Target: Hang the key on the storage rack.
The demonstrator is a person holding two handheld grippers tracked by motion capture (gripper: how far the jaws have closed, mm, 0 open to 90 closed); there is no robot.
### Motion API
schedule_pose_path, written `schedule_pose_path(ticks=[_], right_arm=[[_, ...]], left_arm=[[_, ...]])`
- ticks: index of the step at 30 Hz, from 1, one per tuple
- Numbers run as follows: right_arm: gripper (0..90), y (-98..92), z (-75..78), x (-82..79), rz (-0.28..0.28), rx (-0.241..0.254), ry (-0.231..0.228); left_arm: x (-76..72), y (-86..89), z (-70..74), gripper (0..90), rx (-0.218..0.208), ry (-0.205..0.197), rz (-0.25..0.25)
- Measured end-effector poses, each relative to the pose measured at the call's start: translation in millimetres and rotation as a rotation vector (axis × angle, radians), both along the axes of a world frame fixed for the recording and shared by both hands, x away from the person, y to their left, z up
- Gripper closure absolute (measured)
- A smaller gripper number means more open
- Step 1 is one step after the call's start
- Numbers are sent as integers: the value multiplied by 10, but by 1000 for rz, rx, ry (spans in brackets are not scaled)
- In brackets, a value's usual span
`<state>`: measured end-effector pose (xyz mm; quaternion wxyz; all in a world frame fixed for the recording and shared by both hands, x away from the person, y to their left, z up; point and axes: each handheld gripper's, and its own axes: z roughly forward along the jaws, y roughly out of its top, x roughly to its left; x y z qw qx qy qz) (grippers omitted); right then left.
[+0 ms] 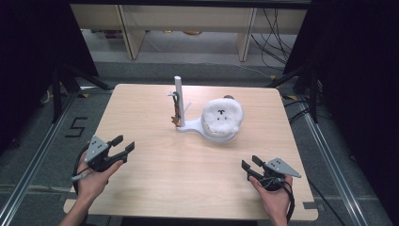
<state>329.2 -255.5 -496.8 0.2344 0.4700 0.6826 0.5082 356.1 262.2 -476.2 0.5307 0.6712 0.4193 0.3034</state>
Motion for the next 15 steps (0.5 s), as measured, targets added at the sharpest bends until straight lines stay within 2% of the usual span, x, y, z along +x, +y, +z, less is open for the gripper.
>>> schedule_pose_path(ticks=[1,2,3,4,6,7,9,11,12,13,14,15], right_arm=[[491,-7,-5,8,3,-16,-7],[491,22,9,-33,-19,17,48],[491,23,-4,-24,-16,19,35],[491,26,-20,-12,-10,24,19],[490,27,-23,-18,-8,28,26],[489,11,-30,-4,0,9,8],[488,-11,-49,6,-3,-4,-4],[487,-10,-59,-15,-9,18,6],[487,-20,-68,-14,-8,6,-2],[485,-3,-69,-36,-21,36,26],[484,-32,-76,-20,-2,18,11],[484,-16,-75,-44,-16,41,37]], left_arm=[[-39,29,-72,439,-19,10,17],[-73,47,-125,440,-37,18,37],[-93,54,-180,439,-49,12,58],[-112,63,-211,439,-47,18,60],[-148,67,-276,439,-48,27,75],[-165,64,-310,439,-58,22,79],[-188,69,-340,437,-43,16,86],[-201,67,-369,434,-40,-8,91],[-211,67,-375,432,-33,-13,95],[-215,68,-380,430,-30,-9,97],[-219,71,-388,428,-33,-5,96],[-224,71,-398,426,-38,1,99]])
